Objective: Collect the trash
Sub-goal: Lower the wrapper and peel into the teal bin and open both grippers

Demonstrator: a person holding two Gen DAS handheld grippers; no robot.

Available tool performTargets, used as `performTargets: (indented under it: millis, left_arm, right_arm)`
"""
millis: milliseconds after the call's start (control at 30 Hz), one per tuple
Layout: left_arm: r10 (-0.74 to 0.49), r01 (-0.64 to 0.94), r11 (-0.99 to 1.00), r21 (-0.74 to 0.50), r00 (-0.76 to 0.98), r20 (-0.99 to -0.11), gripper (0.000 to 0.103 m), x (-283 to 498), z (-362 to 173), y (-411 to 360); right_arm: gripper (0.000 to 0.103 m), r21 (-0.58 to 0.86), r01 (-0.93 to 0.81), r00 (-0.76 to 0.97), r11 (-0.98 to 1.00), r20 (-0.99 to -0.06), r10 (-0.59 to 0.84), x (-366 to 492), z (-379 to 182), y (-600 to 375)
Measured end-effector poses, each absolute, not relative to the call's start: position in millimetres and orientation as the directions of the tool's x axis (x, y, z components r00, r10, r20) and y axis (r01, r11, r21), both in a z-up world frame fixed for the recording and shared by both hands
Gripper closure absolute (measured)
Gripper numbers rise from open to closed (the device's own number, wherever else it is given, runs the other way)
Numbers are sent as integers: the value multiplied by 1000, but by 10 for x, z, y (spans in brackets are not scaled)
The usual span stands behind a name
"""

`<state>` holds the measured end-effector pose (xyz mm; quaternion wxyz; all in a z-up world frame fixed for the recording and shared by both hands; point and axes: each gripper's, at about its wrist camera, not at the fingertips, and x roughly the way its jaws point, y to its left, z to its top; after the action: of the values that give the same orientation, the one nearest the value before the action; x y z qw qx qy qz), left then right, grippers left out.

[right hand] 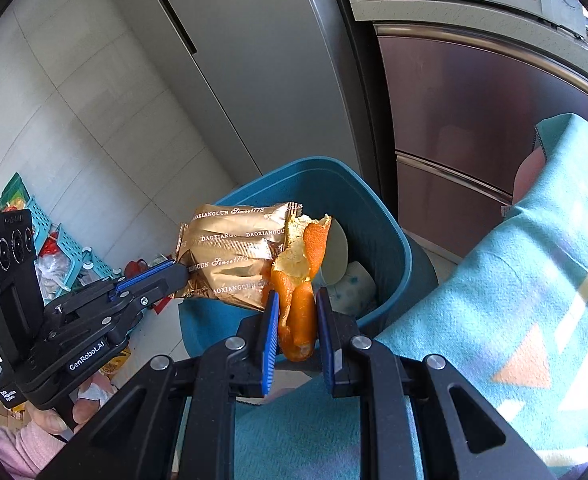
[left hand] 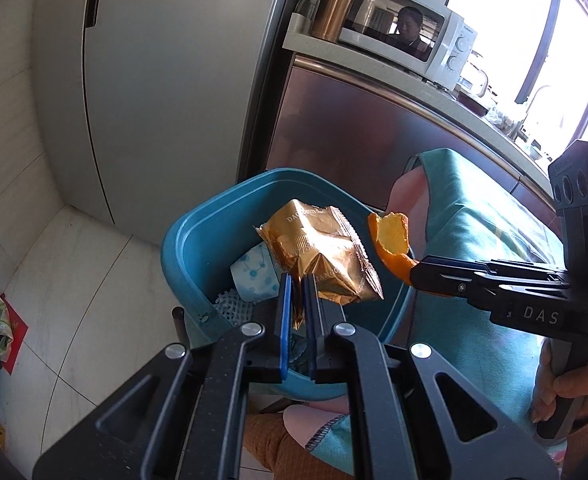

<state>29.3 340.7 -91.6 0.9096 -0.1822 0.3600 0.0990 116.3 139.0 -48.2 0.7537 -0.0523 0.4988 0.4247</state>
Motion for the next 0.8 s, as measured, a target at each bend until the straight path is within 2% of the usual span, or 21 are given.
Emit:
performTargets:
  millis: [633, 800]
  left_arm:
    - [45, -328, 912, -248, 680, -732, 91, 505, -1187, 3421]
    - [52, -326, 913, -244, 689, -723, 71, 472, -1159, 3406]
  right_arm:
    - [85, 313, -688, 144, 654, -825, 547, 1181, -538, 1545]
    - [83, 327, -683, 143, 653, -817, 559, 1185, -544, 1506]
